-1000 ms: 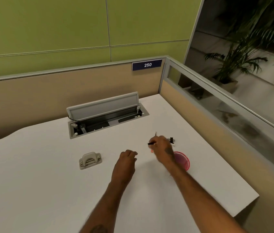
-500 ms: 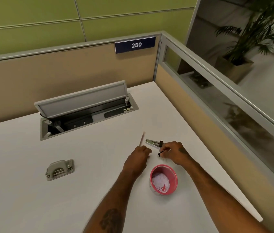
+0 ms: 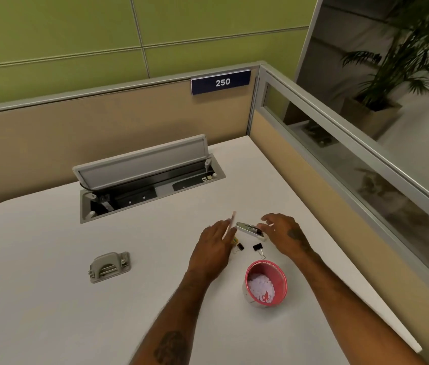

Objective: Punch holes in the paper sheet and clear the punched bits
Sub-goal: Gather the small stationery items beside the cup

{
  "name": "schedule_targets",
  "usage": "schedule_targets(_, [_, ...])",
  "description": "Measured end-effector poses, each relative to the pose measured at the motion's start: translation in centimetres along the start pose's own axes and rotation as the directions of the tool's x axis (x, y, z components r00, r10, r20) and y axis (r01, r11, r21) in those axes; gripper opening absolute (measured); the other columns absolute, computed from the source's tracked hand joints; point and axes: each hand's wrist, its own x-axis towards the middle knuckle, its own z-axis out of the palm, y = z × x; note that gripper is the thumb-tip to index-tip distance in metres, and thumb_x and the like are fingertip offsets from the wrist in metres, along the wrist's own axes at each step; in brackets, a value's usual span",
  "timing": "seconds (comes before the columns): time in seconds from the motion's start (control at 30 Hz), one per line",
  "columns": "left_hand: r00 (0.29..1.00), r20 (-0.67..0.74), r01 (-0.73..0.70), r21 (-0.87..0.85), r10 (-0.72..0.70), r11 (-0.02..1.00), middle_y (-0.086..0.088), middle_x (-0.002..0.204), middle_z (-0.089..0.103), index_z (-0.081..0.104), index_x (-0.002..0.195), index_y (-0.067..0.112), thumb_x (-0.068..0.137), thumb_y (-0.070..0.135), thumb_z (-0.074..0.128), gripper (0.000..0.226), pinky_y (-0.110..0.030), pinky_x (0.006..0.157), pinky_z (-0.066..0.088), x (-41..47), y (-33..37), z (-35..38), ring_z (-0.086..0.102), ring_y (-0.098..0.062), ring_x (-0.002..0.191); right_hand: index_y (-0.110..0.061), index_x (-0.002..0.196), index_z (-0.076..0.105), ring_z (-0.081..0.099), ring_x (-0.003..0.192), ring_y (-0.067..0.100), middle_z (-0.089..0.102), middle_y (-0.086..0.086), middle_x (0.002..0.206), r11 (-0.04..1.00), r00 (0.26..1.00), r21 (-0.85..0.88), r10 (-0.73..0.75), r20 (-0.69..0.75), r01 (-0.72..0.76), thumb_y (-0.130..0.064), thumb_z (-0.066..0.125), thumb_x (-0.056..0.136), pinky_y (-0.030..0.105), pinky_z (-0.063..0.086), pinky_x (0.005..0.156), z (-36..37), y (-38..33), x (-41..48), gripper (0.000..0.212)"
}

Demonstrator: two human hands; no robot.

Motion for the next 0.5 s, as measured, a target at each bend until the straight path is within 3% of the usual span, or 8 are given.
schedule_targets(0.1, [0.995,0.037,0.092,0.063,-0.094,0.994,-0.004,0.165,0.002,0.015,0.155,0.025,0.102,0.045,0.034,0.060,-0.043,0.119,-0.004,-2.7,-2.2,-1.6,0.001,-0.026,0.153,-0.024,0.142,0.043,0.040,0.137,0.024,0.038,0.004,0.152,0.987,0.996,-0.132,-0.090,0.031,0.093,-0.054,0.047,0.094,0.037,0.039,0.107,0.1,-2.8,-1.0,0.057])
schedule_targets(0.17, [0.989,0.029,0.138,0.105,-0.142,0.985,0.000,0.163,-0.013,0.003,0.156,0.028,0.101,0.052,0.025,0.063,-0.043,0.116,-0.014,-4.9,-3.6,-3.0,-0.013,-0.023,0.151,-0.027,0.150,0.027,0.016,0.149,0.025,0.017,0.005,0.162,0.958,0.988,-0.240,-0.147,0.049,0.155,-0.060,0.040,0.093,0.045,0.025,0.117,0.8,-5.2,-2.1,0.068])
schedule_targets(0.27, [0.980,0.008,0.195,0.128,-0.197,0.973,0.002,0.159,-0.023,-0.008,0.154,0.030,0.100,0.057,0.017,0.066,-0.045,0.116,-0.018,-9.0,-5.2,-5.2,-0.019,-0.022,0.149,-0.032,0.153,0.010,-0.004,0.151,0.027,-0.004,0.005,0.164,0.920,0.980,-0.339,-0.195,0.034,0.195,-0.073,0.022,0.086,0.051,0.009,0.120,2.6,-8.8,-4.7,0.080])
schedule_targets(0.4, [0.961,-0.032,0.277,0.159,-0.275,0.948,0.001,0.158,-0.031,-0.015,0.153,0.033,0.097,0.063,0.013,0.070,-0.049,0.114,-0.022,-15.1,-7.0,-8.0,-0.029,-0.024,0.146,-0.034,0.153,-0.003,-0.011,0.150,0.030,-0.016,0.008,0.162,0.872,0.966,-0.431,-0.257,0.000,0.232,-0.086,-0.023,0.061,0.054,0.004,0.119,6.2,-12.8,-9.4,0.107])
schedule_targets(0.5, [0.942,-0.045,0.335,0.189,-0.333,0.923,0.000,0.158,-0.032,-0.015,0.153,0.034,0.094,0.067,0.010,0.071,-0.052,0.115,-0.021,-20.0,-8.2,-9.7,-0.029,-0.026,0.145,-0.034,0.151,-0.006,-0.013,0.149,0.031,-0.018,0.009,0.161,0.876,0.957,-0.411,-0.289,-0.029,0.252,-0.084,-0.023,0.065,0.056,0.002,0.118,9.4,-15.1,-12.8,0.101])
